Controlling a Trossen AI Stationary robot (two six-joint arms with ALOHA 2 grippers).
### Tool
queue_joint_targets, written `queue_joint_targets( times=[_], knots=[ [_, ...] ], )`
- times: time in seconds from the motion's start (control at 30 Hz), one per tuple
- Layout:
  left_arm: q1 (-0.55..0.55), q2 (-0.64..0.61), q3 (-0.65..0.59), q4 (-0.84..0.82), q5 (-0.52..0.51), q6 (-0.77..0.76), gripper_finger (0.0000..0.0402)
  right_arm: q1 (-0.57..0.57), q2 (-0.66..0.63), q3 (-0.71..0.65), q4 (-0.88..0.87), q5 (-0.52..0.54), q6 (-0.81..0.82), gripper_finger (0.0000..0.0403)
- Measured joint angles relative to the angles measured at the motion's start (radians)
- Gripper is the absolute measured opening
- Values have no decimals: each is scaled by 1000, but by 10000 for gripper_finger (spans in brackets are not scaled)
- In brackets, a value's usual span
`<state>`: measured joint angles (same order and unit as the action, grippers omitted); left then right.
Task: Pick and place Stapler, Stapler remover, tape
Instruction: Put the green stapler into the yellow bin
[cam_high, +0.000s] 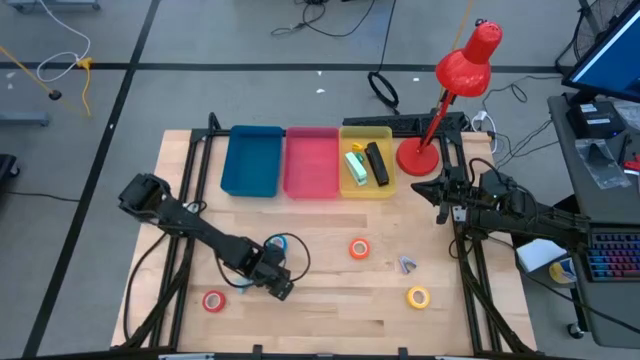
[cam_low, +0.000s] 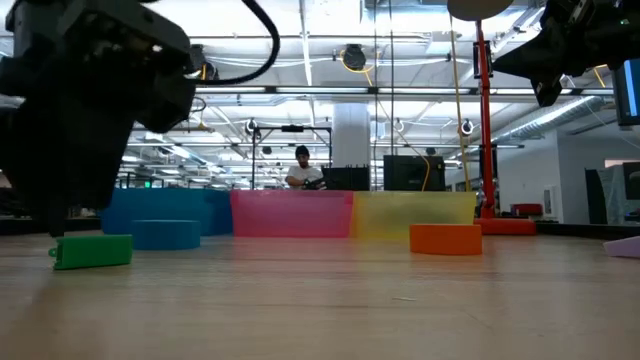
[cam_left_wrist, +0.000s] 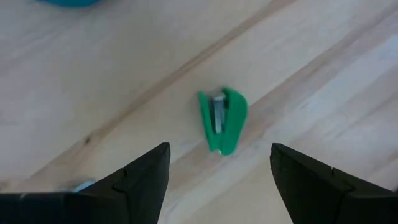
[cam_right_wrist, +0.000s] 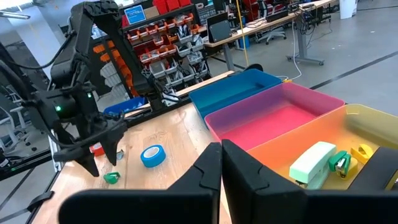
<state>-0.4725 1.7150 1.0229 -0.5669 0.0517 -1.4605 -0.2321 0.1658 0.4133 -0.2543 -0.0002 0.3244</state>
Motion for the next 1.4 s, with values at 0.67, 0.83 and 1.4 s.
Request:
queue_joint_targets(
  times=[0.67, 0.83, 1.4],
  knots=[
    [-2, 90, 4, 70, 0, 51, 273, 0, 0, 0, 2, 0, 1, 0],
    [-2, 92, 3, 70, 0, 45, 273, 0, 0, 0, 2, 0, 1, 0],
    [-3, 94, 2, 66, -20, 33, 273, 0, 0, 0, 2, 0, -3, 0]
  ],
)
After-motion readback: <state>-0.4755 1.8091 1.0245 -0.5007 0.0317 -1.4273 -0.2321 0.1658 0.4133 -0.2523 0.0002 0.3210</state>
